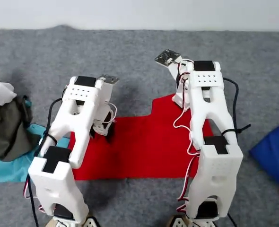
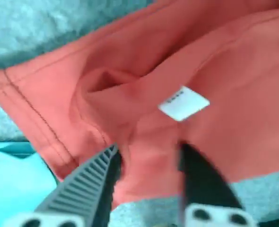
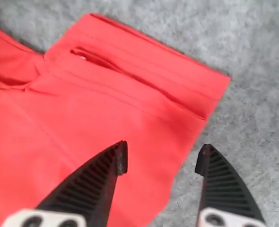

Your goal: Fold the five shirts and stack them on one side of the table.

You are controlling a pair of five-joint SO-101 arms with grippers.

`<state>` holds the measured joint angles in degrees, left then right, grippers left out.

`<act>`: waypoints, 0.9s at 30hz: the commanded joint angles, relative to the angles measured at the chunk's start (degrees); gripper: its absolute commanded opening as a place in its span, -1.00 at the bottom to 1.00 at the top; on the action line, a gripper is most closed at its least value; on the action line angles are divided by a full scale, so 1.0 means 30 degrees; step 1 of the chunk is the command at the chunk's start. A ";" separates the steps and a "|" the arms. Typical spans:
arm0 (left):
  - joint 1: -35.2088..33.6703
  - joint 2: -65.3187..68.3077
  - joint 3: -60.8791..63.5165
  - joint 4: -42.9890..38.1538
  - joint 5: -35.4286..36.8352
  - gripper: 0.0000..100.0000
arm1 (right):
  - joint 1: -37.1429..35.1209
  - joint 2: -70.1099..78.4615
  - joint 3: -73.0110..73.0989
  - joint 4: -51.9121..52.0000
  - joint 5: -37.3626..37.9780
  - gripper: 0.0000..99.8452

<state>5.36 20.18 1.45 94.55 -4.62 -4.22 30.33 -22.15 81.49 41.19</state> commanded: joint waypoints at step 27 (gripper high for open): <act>-0.4571 0.2901 -0.4381 -0.0234 0.0293 -0.98 | -0.0249 -0.0103 -0.1026 0.0513 -0.0117 -0.52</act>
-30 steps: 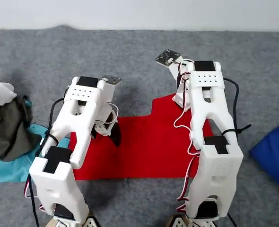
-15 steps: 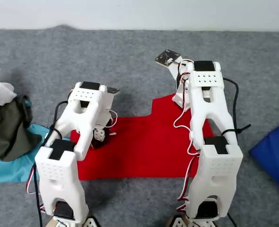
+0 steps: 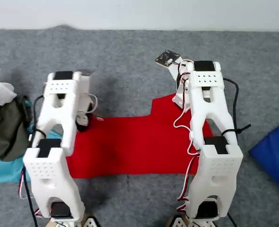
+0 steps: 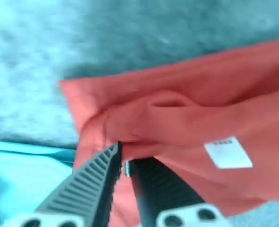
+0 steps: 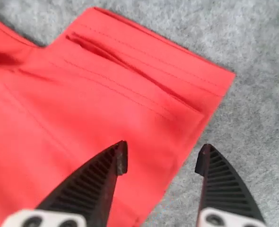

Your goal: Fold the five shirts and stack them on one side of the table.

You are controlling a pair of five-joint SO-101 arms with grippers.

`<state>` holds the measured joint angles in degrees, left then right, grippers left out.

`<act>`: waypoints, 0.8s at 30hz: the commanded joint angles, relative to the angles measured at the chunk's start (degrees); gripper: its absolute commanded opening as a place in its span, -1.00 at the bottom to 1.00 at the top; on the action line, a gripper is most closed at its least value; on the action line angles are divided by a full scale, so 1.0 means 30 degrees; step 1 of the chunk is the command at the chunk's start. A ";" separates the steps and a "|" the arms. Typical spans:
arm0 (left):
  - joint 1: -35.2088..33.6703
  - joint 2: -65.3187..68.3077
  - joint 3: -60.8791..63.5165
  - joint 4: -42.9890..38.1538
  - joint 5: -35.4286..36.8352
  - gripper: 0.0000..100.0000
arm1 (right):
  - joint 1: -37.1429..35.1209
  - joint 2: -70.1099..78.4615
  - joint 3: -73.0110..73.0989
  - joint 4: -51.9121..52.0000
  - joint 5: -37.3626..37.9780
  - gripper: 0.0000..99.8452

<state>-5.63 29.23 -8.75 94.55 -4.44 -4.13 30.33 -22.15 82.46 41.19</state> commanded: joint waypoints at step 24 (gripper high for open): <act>-0.1905 -0.0264 -0.2828 0.0205 0.2696 -0.39 | -0.0806 0.1890 -0.1524 -0.1392 -0.0176 -0.52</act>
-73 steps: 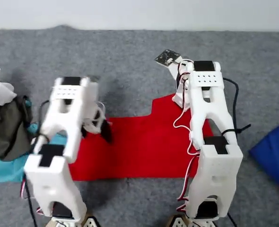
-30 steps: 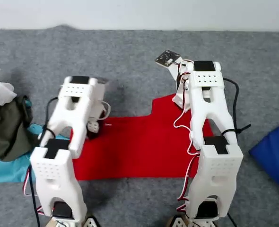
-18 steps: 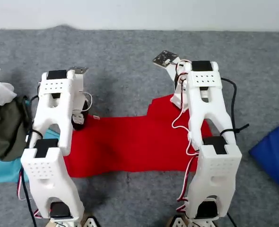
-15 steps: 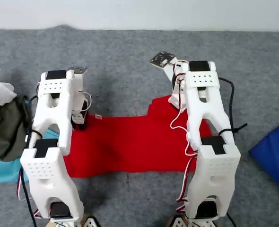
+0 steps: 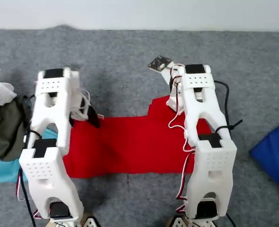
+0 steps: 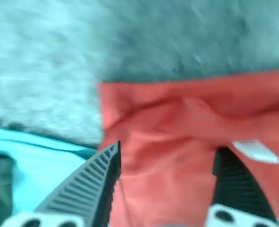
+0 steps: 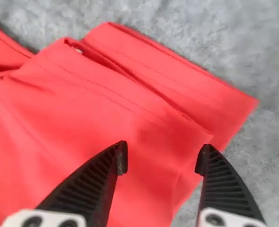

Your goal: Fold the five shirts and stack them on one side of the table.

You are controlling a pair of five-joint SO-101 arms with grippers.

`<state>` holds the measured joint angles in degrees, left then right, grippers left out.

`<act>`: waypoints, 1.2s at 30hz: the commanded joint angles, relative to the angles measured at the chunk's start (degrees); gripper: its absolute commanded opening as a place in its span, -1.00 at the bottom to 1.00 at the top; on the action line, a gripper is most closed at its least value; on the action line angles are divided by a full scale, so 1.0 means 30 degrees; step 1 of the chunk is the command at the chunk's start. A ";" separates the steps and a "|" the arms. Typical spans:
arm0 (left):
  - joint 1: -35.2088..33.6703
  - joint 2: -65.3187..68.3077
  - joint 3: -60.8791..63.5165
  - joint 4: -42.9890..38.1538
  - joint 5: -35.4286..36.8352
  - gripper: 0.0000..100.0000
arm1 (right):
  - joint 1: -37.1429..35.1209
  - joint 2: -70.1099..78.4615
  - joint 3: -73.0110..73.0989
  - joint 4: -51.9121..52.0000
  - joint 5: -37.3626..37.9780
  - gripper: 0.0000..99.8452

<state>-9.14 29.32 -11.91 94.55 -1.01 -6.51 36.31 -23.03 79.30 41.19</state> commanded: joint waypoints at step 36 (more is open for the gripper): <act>-0.2901 -0.0293 -0.4527 0.2022 0.1905 -0.39 | 0.1626 0.1275 -0.1553 -0.2652 -0.0176 -0.40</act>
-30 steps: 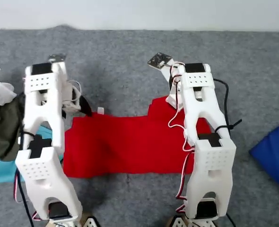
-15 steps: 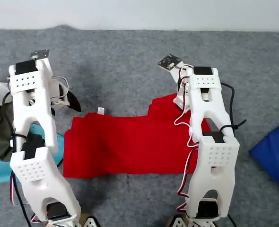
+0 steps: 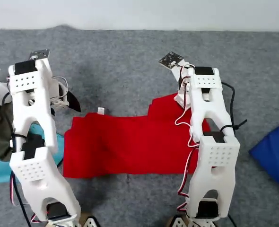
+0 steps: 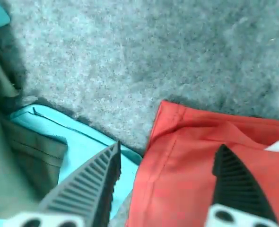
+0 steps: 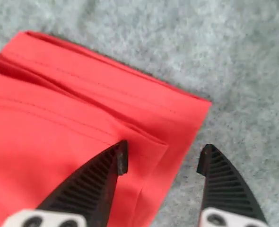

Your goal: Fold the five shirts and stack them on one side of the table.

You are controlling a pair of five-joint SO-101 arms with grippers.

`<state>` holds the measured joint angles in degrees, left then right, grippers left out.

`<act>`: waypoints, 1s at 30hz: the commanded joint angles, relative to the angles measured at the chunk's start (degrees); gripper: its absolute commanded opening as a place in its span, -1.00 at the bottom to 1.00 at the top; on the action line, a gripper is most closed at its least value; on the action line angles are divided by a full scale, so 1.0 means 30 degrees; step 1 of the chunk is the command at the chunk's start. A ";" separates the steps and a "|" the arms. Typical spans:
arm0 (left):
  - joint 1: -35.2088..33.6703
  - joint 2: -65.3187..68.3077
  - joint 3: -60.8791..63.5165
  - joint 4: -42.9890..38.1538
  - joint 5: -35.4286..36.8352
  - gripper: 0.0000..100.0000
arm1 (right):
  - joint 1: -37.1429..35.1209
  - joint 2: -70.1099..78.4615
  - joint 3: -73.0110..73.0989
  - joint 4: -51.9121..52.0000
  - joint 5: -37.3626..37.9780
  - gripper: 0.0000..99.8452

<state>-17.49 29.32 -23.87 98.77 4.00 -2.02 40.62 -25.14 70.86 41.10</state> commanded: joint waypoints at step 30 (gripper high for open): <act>-0.0117 -0.0293 0.0806 0.0557 0.0234 -0.39 | 0.0718 -0.0366 -0.0850 0.0044 -0.0029 -0.98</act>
<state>-17.49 29.32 -21.23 98.77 4.00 -1.67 43.34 -26.37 70.77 41.10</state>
